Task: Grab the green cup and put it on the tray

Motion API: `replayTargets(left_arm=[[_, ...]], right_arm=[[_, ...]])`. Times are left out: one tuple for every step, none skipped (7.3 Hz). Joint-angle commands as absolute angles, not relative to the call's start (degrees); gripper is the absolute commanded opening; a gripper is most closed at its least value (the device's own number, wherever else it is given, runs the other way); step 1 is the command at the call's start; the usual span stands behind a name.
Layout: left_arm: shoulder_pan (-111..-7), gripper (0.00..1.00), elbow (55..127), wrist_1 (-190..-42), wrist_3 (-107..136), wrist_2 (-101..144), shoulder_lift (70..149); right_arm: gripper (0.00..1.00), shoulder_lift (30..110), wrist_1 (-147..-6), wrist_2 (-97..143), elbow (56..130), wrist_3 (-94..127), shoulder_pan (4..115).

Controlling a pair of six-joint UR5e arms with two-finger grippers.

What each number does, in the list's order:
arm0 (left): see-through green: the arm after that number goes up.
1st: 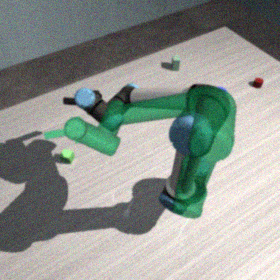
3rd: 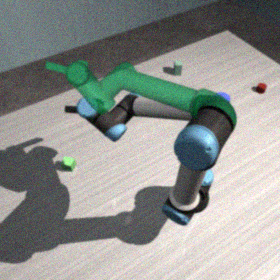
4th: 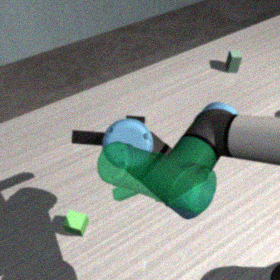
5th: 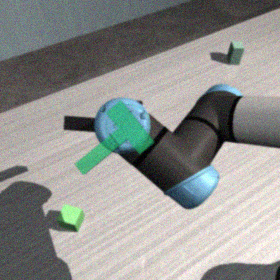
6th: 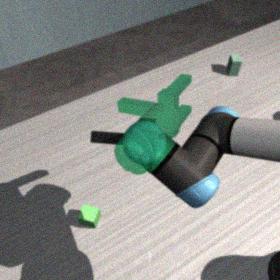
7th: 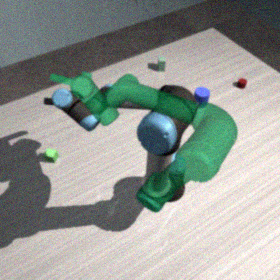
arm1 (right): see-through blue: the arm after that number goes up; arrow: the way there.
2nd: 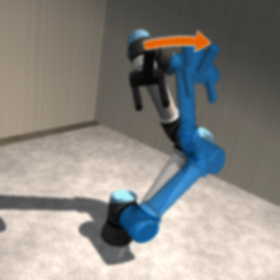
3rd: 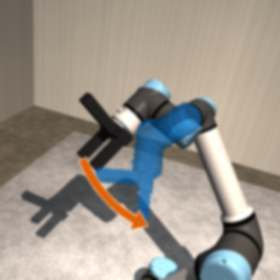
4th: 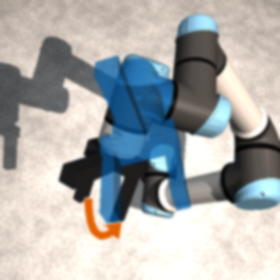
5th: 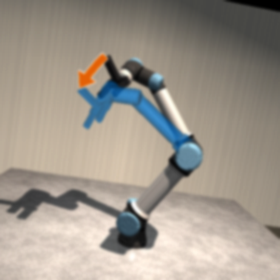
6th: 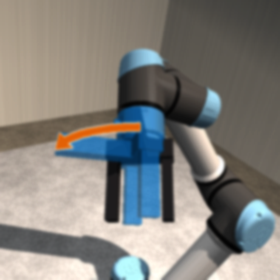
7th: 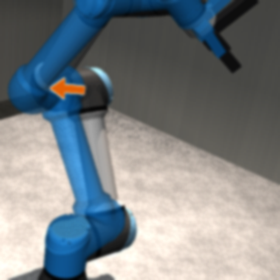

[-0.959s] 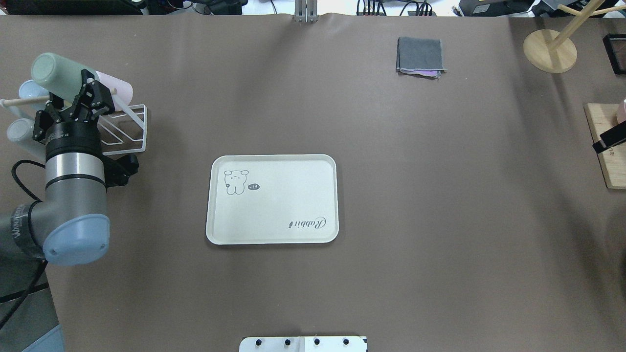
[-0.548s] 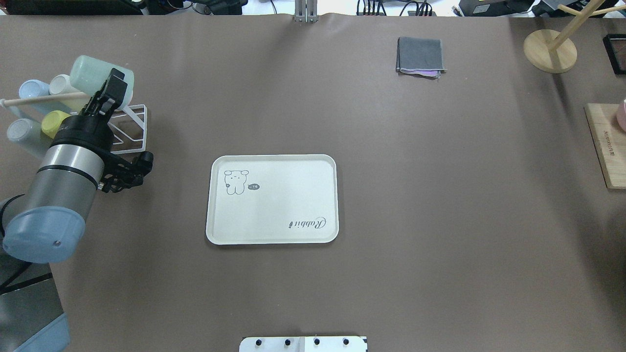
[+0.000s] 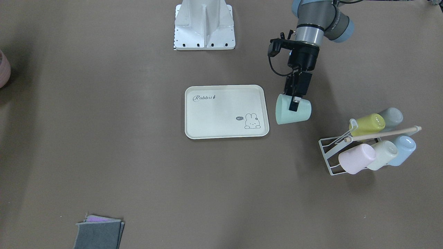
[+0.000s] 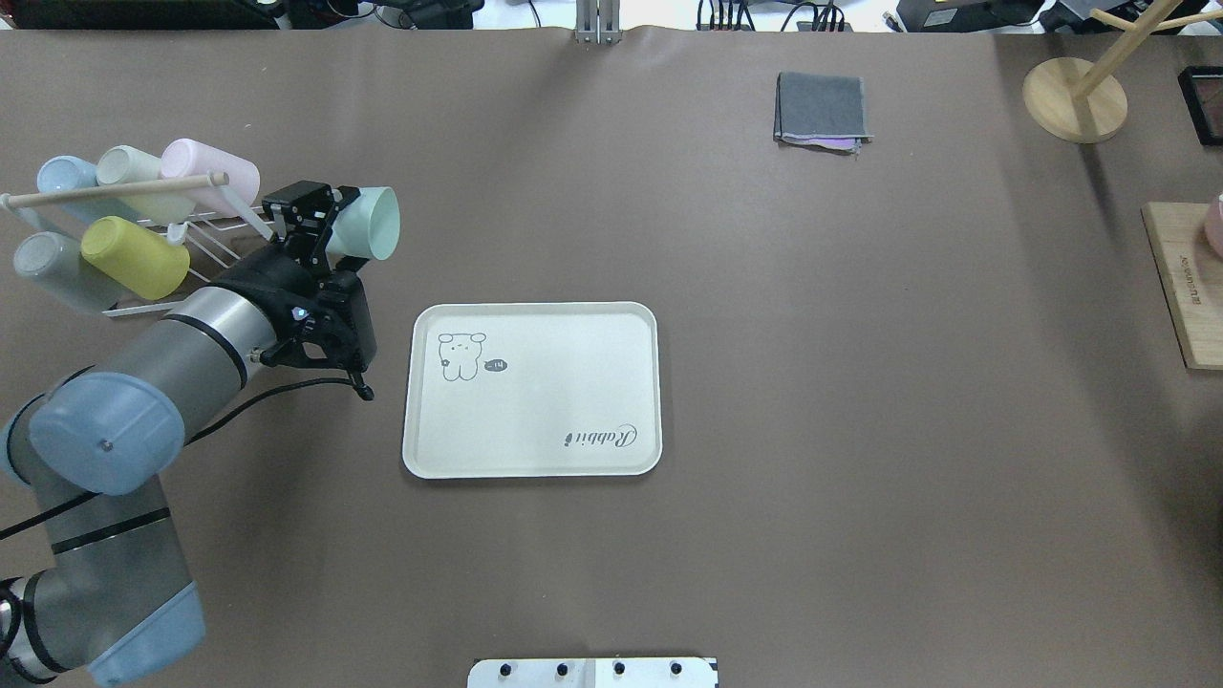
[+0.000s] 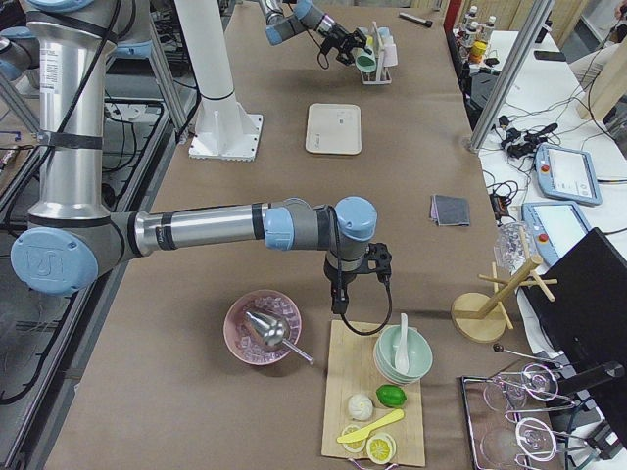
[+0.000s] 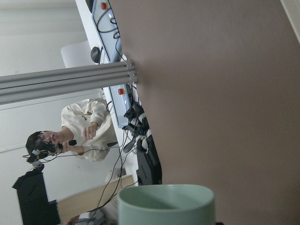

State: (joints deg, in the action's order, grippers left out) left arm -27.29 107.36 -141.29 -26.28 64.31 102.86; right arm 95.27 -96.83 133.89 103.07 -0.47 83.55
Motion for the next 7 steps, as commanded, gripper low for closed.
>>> replayTargets(left_arm=[[-26.99,0.12,100.49,-153.57,-1.87,77.99,107.13],[-26.90,0.06,92.11,-165.03,4.16,82.31,110.10],[-25.94,0.06,85.41,-175.85,7.96,82.70,112.30],[-23.84,0.08,82.12,-183.26,11.39,83.58,112.24],[-23.30,0.08,80.61,-188.04,13.95,84.89,112.24],[-20.85,0.08,76.33,-195.48,16.41,85.86,113.11],[-20.48,0.08,72.37,-200.95,18.61,85.96,114.42]], right_arm=[[1.00,94.93,-96.86,132.02,102.49,-0.35,83.58],[1.00,94.57,-96.86,131.75,102.48,-0.18,83.58],[1.00,94.48,-96.86,131.84,102.57,-0.09,83.58],[1.00,94.48,-96.86,131.75,102.48,-0.17,83.58],[1.00,94.74,-96.86,131.75,102.48,-0.44,83.58],[1.00,94.57,-96.86,131.84,102.57,-0.44,83.58],[1.00,94.66,-96.77,131.84,102.48,-0.44,83.58]])
